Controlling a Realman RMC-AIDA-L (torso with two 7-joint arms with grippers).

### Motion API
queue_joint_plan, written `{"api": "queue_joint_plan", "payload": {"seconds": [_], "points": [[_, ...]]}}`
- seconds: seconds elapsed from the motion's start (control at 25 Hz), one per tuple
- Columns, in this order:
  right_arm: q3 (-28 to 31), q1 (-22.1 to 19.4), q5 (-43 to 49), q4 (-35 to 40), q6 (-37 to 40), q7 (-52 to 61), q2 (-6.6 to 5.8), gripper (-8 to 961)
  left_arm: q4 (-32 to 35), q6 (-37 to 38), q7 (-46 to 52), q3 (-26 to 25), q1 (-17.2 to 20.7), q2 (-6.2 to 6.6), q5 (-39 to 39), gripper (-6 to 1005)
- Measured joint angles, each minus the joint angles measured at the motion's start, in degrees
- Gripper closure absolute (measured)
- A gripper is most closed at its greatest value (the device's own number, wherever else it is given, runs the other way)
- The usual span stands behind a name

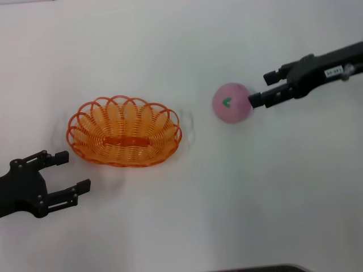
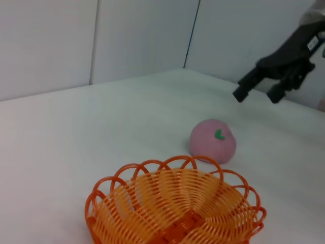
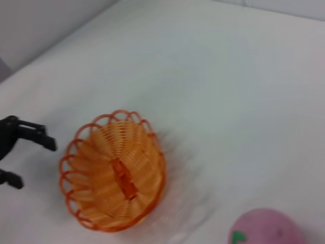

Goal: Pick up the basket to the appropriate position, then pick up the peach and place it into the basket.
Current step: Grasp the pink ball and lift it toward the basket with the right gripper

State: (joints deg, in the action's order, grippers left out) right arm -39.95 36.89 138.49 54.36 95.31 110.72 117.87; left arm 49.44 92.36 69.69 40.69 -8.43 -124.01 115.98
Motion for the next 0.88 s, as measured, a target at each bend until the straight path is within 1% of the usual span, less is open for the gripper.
{"api": "queue_joint_plan", "payload": {"seconds": [0.16,0.24,0.28,0.32,0.68,0.88], "points": [[-0.3,3.5,4.2,0.6,0.4,3.8,-0.51,22,0.0,0.1,0.0,0.0,0.0,0.00,0.0,187],[-0.7,4.9,5.9,0.8,0.5,5.2,-0.54,22,0.1,0.1,0.0,0.0,0.0,0.00,0.0,187],[-1.2,6.4,7.7,0.9,0.5,6.2,-0.51,22,0.1,0.1,0.0,0.0,0.0,0.00,0.0,187],[-1.2,6.4,7.7,0.9,0.5,6.2,-0.51,22,0.1,0.1,0.0,0.0,0.0,0.00,-0.1,187],[-6.1,10.4,14.8,1.3,0.0,8.3,0.82,22,0.0,0.1,0.0,0.0,0.0,-0.04,-0.1,188],[-7.8,11.7,17.2,1.8,-0.5,8.5,1.32,22,0.0,0.1,0.0,0.0,0.0,-0.09,-0.1,188]]}}
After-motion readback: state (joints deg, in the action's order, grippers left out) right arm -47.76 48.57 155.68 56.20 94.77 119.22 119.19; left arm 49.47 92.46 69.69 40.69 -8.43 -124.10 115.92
